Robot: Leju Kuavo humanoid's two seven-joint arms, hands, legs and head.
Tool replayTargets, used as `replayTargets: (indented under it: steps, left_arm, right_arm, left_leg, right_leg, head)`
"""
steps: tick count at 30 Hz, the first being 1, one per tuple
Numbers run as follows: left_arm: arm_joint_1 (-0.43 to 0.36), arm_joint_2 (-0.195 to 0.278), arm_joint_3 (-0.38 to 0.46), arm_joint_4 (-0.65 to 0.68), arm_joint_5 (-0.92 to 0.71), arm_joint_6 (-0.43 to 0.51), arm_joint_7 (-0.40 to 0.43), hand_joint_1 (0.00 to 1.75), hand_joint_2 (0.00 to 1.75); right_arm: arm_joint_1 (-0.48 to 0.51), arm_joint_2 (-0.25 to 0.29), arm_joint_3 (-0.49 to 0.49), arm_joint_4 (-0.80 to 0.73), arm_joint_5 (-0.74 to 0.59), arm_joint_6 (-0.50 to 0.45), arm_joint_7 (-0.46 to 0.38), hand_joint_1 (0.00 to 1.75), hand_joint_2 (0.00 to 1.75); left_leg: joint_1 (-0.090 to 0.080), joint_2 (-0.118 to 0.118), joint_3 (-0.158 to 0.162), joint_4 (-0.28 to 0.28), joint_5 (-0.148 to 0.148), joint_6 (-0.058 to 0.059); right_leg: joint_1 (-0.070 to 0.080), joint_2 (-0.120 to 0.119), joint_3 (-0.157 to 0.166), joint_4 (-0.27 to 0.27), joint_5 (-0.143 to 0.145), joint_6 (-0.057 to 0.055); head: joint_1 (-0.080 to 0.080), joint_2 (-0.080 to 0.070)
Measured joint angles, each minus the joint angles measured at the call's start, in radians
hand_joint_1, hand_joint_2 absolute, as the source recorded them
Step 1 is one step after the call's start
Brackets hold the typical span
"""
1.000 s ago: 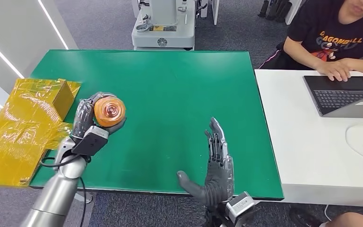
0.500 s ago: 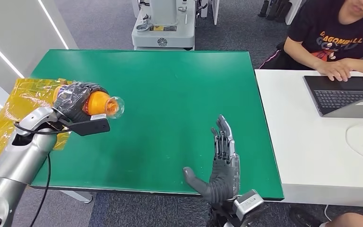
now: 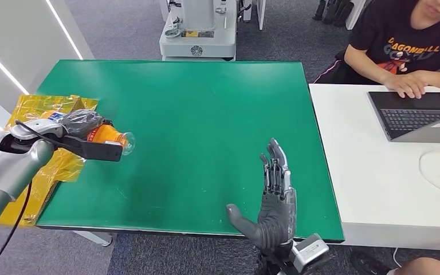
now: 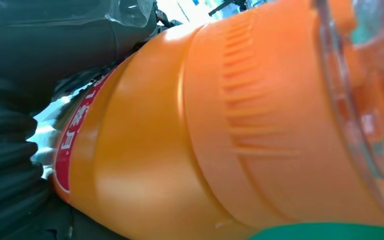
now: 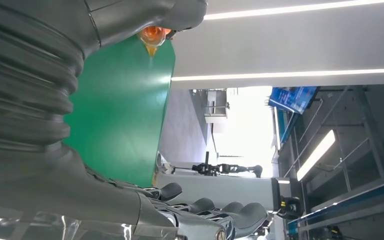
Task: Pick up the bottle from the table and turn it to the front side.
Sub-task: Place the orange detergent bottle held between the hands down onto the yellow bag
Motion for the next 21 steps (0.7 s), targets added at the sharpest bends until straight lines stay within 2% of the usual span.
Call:
replayTargets:
  steps: [6,11,17,21]
  left_arm:
    - [-0.044,-0.036,-0.077,0.148,-0.058,0.052,0.049,1.75,1.75]
    - [-0.070,-0.088,-0.122,0.277,-0.079,0.043,0.055,1.75,1.75]
    - [-0.055,-0.160,-0.152,0.395,-0.073,0.047,0.085,1.75,1.75]
    - [-0.044,-0.188,-0.158,0.430,-0.070,0.051,0.095,1.75,1.75]
  right_arm:
    - [-0.001,0.013,-0.001,0.000,0.005,0.004,0.009,0.00,1.75]
    - [-0.004,0.021,-0.002,0.000,0.005,0.011,0.015,0.00,1.75]
    - [-0.013,0.031,-0.002,0.000,-0.004,0.013,0.014,0.00,1.75]
    - [-0.018,0.034,-0.002,0.000,-0.004,0.012,0.015,0.00,1.75]
  left_leg:
    - [0.000,0.000,0.000,0.000,0.000,0.000]
    - [0.000,0.000,0.000,0.000,0.000,0.000]
    - [0.000,-0.001,0.000,0.000,0.000,0.000]
    - [0.000,-0.001,-0.001,0.000,0.000,0.000]
  right_leg:
    - [0.000,0.000,0.000,0.000,0.000,0.000]
    - [0.000,0.000,0.000,0.000,0.000,0.000]
    - [0.000,-0.001,0.000,0.000,0.000,0.000]
    - [0.000,-0.001,0.000,0.000,0.000,0.000]
  head:
    - [0.000,0.000]
    - [0.000,0.000]
    - [0.000,0.000]
    - [0.000,0.000]
